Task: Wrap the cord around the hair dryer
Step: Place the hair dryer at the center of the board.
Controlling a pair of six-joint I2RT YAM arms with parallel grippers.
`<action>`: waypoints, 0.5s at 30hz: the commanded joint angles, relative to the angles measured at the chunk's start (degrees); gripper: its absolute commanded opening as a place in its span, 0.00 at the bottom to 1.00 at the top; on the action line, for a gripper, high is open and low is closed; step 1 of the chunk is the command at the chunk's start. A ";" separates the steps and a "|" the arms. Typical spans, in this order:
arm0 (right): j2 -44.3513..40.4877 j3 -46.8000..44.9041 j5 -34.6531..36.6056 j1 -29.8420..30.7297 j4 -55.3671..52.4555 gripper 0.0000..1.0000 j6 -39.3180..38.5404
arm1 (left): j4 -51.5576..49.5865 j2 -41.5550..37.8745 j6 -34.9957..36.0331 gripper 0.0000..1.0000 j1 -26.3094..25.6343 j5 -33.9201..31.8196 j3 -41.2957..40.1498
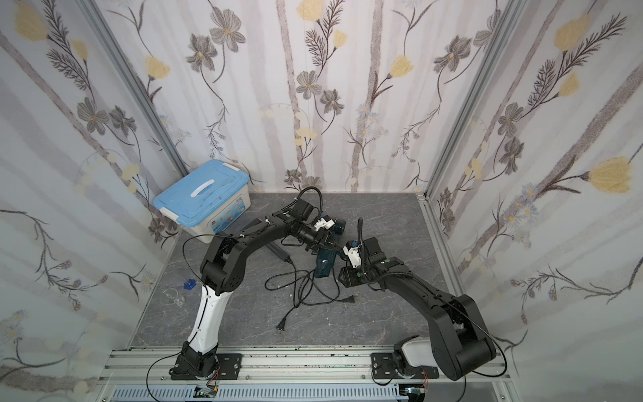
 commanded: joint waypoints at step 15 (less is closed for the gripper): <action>-8.63 3.09 17.35 1.19 -2.57 0.86 -2.22 | -5.83 3.23 7.19 0.00 -1.94 -5.46 4.94</action>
